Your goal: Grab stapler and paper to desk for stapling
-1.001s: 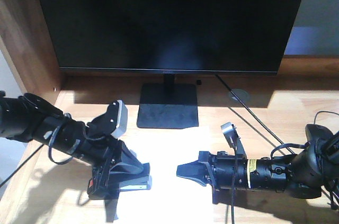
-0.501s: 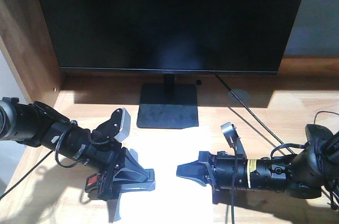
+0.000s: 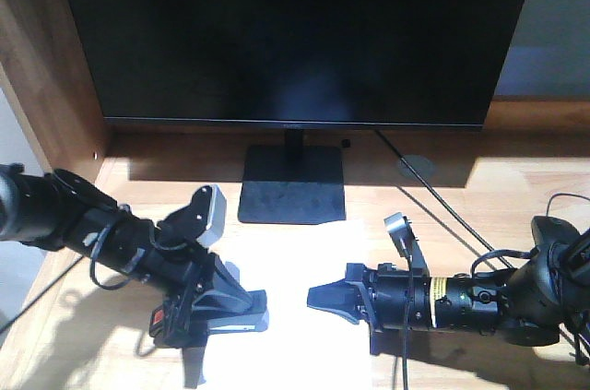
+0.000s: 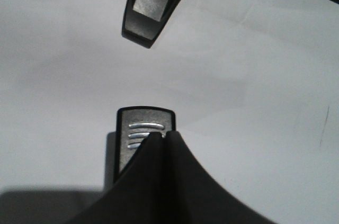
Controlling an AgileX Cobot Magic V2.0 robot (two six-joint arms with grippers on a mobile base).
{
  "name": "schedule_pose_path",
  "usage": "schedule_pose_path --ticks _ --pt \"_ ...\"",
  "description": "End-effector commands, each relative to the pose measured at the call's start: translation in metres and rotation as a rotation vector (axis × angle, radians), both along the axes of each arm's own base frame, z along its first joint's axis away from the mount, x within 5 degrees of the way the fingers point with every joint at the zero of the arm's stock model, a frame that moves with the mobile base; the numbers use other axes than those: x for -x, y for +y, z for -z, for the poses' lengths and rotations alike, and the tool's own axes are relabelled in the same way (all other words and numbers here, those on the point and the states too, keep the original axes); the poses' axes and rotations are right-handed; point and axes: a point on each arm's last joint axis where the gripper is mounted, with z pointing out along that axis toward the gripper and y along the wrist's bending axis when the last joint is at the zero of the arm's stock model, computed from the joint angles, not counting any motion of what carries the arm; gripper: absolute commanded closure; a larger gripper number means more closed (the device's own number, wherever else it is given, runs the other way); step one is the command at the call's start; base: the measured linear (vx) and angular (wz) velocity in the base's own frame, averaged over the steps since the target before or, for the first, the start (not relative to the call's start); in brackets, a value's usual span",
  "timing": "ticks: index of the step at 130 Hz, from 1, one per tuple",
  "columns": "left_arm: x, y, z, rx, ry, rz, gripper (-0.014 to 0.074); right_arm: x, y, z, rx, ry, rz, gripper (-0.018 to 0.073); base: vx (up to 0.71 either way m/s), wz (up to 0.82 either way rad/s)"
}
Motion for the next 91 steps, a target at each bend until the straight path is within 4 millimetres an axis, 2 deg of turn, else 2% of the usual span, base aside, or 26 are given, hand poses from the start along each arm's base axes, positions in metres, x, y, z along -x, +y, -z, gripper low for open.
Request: schedule_pose_path --ticks 1,26,41,53,68,69,74,75,91 --pt "0.001 -0.001 -0.031 0.026 -0.097 -0.007 0.0603 -0.005 0.003 -0.019 -0.078 -0.079 -0.014 0.0561 0.00 0.00" --pt "0.009 0.001 -0.067 0.055 -0.199 -0.011 0.0603 -0.005 0.003 -0.019 -0.078 -0.079 -0.013 0.0557 0.00 0.00" --pt "0.012 0.003 -0.081 0.061 -0.247 -0.016 0.0603 -0.005 0.004 -0.020 -0.091 -0.082 -0.015 0.0533 0.00 0.00" --pt "0.014 0.003 -0.088 0.062 -0.276 -0.023 0.0603 -0.005 0.004 -0.021 -0.096 -0.083 -0.012 0.0480 0.00 0.00" --pt "0.015 0.004 -0.094 0.062 -0.302 -0.032 0.0603 -0.005 0.003 -0.021 -0.097 -0.083 -0.008 0.0347 0.00 0.00" --pt "0.015 0.004 -0.095 0.062 -0.303 -0.032 0.0603 -0.005 0.003 -0.021 -0.097 -0.083 -0.007 0.0314 0.00 0.00" --pt "0.016 0.005 -0.096 0.063 -0.307 -0.032 0.0603 -0.006 0.003 -0.021 -0.098 -0.083 -0.003 0.0268 0.00 0.00" --pt "0.016 0.005 -0.097 0.064 -0.309 -0.032 0.0603 -0.006 0.003 -0.021 -0.098 -0.083 -0.003 0.0232 0.00 0.00" --pt "0.018 0.005 -0.101 0.067 -0.325 -0.032 0.0603 -0.007 0.003 -0.022 -0.106 -0.085 0.014 0.0039 0.00 0.00"
